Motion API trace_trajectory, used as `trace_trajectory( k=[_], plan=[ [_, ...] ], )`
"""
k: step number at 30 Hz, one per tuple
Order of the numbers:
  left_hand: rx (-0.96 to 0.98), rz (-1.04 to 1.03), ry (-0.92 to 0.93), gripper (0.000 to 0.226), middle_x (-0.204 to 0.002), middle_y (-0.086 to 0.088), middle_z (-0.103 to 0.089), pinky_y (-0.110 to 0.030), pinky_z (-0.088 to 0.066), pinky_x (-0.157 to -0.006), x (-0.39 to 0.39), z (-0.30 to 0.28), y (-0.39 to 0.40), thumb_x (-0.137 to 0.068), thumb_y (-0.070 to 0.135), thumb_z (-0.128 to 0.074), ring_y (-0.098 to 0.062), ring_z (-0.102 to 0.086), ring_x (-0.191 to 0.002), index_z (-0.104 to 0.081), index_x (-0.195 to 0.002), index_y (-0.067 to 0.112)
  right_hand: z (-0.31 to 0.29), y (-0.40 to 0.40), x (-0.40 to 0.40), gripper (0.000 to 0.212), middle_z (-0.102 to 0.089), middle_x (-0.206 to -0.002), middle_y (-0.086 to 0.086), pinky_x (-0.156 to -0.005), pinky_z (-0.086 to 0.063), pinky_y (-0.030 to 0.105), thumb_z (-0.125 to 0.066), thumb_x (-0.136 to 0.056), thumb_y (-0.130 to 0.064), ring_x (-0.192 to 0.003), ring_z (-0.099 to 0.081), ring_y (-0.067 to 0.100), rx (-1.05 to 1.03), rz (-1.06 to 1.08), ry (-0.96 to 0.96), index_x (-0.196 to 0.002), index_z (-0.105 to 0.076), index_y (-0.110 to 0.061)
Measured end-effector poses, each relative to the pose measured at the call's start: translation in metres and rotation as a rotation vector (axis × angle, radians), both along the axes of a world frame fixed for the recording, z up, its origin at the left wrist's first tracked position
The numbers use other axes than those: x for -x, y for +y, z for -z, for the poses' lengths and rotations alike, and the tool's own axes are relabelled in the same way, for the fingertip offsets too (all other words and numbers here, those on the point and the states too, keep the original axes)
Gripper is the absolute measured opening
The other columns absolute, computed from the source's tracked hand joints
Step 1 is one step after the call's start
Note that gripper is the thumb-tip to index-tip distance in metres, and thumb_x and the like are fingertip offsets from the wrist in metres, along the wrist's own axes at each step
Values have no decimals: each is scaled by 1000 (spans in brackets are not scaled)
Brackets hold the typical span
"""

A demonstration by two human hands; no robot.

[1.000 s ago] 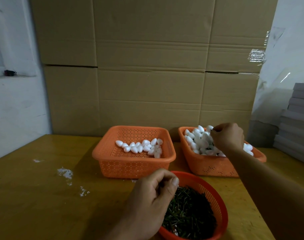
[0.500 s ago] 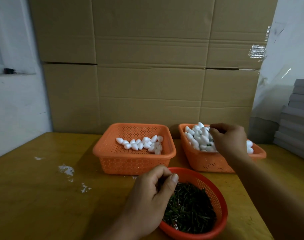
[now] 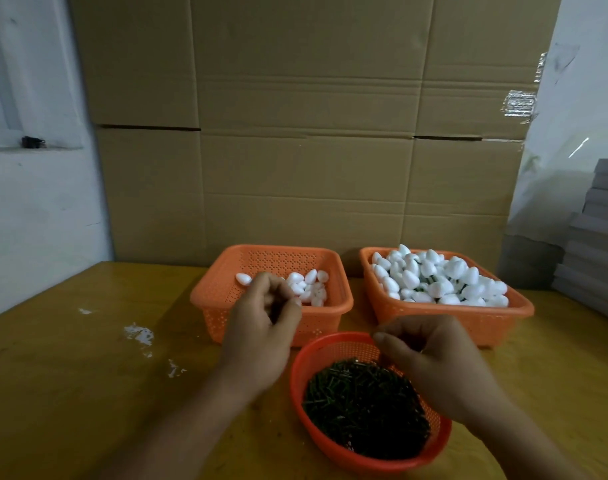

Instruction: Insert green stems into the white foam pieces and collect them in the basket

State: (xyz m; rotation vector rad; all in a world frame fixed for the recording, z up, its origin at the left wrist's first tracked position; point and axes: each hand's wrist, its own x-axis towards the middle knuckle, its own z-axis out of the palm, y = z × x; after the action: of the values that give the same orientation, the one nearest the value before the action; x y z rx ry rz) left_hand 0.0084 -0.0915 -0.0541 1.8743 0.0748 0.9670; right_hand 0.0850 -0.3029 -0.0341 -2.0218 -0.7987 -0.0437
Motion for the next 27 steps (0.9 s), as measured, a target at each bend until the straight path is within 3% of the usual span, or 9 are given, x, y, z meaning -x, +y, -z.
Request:
trace_trajectory(
  k=[6, 10, 12, 16, 18, 21, 24, 26, 27],
  plan=[
    [-170, -111, 293, 14, -76, -1, -67, -44, -54, -63, -49, -37, 54, -94, 13, -61, -16, -60, -64, -61, -82, 19, 7, 3, 0, 9, -69, -62, -11, -49, -38, 14, -72, -89, -26, -48, -55, -2, 95, -29, -95, -82, -77, -29],
    [-282, -51, 604, 8, -85, -4, -72, -25, -55, -53, -81, -54, 71, -95, 16, -61, -11, -64, -63, -66, -90, 16, 8, 1, -3, 7, -72, -68, -13, -52, -45, 17, -72, -89, -29, -56, -63, 0, 121, 20, -142, -88, -77, -32],
    [-339, 7, 803, 9, -92, -8, -72, -28, -56, -60, -95, -56, 75, -97, 22, -63, -16, -67, -72, -67, -96, 14, 9, 0, -4, 7, -72, -69, -14, -56, -52, 23, -71, -89, -29, -59, -64, 1, 122, 31, -158, -90, -77, -32],
    [-699, 26, 1287, 44, -118, -9, -67, -35, -56, -78, -113, -59, 74, -95, 50, -59, -24, -68, -97, -62, -124, 17, 10, -2, -7, 7, -71, -67, -18, -59, -56, 30, -72, -89, -29, -60, -66, 0, 109, 58, -171, -89, -77, -33],
    [-771, 29, 1457, 61, -131, -8, -60, -38, -57, -83, -121, -58, 73, -92, 59, -59, -26, -67, -103, -55, -136, 17, 11, -3, -8, 6, -70, -66, -18, -57, -55, 31, -72, -88, -30, -58, -65, 1, 104, 64, -173, -88, -77, -34],
    [-684, 70, 1573, 74, -147, -8, -50, -45, -53, -99, -130, -53, 75, -87, 57, -67, -28, -62, -117, -47, -146, 16, 12, -4, -10, 6, -70, -65, -17, -53, -51, 28, -71, -88, -31, -55, -63, 1, 104, 65, -183, -88, -77, -34],
    [-657, 126, 1577, 72, -155, 3, -37, -42, -50, -102, -135, -46, 72, -89, 46, -70, -22, -56, -123, -43, -150, 19, 12, -4, -11, 6, -69, -63, -17, -51, -45, 22, -72, -88, -31, -53, -61, 0, 99, 72, -179, -89, -77, -33],
    [-703, 166, 1498, 72, -140, 19, -22, -34, -48, -94, -137, -43, 67, -91, 39, -69, -10, -48, -115, -35, -153, 27, 13, -3, -11, 6, -69, -63, -16, -51, -41, 19, -72, -88, -31, -53, -60, -1, 103, 74, -179, -90, -77, -33],
    [-717, 178, 1461, 71, -131, 18, -21, -32, -47, -90, -138, -42, 65, -92, 37, -68, -8, -45, -106, -33, -154, 29, 13, -3, -11, 6, -69, -63, -16, -50, -41, 19, -72, -88, -31, -52, -60, -1, 103, 73, -179, -90, -77, -33]
  ],
)
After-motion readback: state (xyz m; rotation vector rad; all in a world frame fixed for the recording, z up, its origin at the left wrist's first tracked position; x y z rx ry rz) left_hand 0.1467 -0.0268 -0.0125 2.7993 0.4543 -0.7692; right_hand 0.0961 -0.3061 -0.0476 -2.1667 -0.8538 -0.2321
